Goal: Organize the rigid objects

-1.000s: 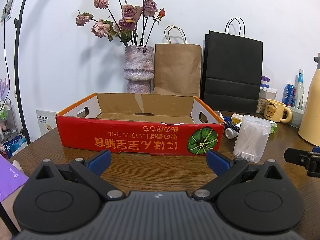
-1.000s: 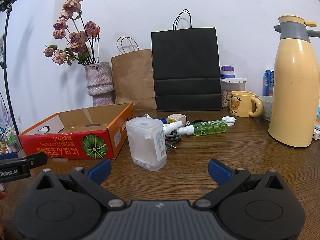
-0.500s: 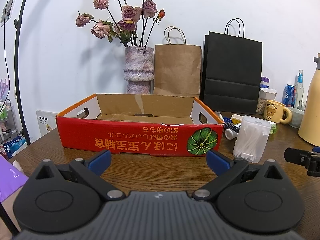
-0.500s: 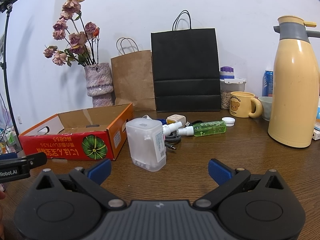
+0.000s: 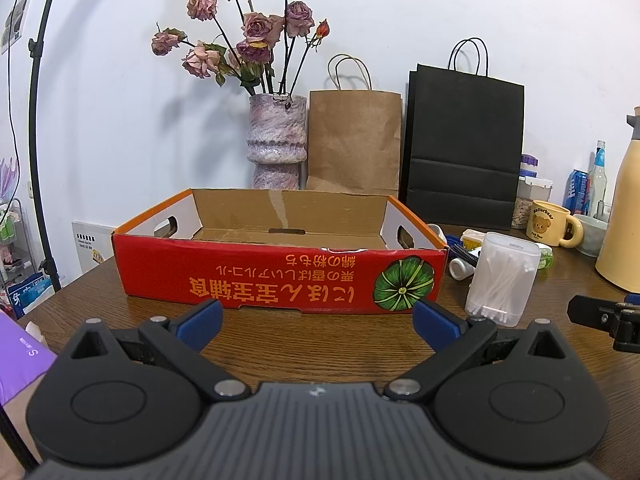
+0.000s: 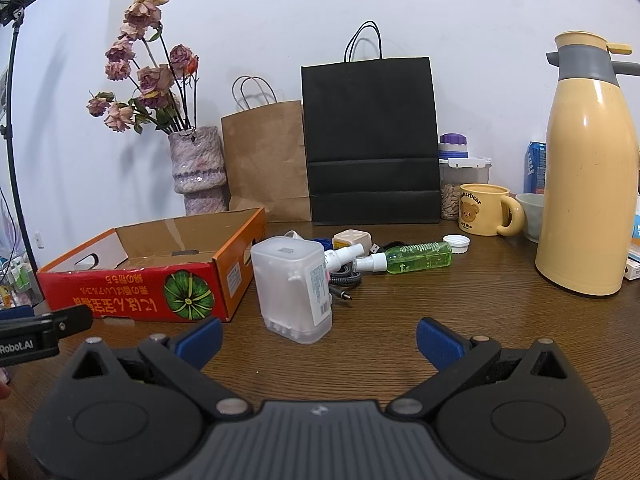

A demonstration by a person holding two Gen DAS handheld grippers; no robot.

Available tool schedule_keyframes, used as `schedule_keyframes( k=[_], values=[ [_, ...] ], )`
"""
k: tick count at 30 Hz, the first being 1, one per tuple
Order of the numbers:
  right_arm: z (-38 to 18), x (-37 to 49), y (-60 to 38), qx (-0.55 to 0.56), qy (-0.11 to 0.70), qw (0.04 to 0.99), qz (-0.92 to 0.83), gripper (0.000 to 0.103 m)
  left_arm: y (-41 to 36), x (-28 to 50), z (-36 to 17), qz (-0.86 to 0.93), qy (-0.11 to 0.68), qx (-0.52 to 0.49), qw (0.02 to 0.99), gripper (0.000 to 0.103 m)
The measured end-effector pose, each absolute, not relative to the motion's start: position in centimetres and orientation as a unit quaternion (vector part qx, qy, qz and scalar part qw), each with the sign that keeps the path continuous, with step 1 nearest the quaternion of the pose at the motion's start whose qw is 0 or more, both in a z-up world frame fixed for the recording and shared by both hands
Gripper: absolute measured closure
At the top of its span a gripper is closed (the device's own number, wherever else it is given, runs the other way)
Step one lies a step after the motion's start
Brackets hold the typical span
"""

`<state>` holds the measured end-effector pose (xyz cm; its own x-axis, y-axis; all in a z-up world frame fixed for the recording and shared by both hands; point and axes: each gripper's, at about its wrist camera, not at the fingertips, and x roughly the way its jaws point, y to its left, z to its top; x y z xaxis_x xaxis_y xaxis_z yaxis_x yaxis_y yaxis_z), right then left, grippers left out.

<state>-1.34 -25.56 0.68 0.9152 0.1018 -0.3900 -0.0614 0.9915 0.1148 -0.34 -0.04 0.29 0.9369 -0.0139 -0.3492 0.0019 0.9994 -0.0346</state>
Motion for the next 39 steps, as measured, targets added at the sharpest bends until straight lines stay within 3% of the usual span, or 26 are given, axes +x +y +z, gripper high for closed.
schedule_keyframes(
  k=[39],
  values=[
    [0.48,-1.05,-25.71,0.051,0.200,0.978,0.029,0.000,0.59,0.26,0.38,0.012,0.196,-0.037,0.980,0.000]
  ],
)
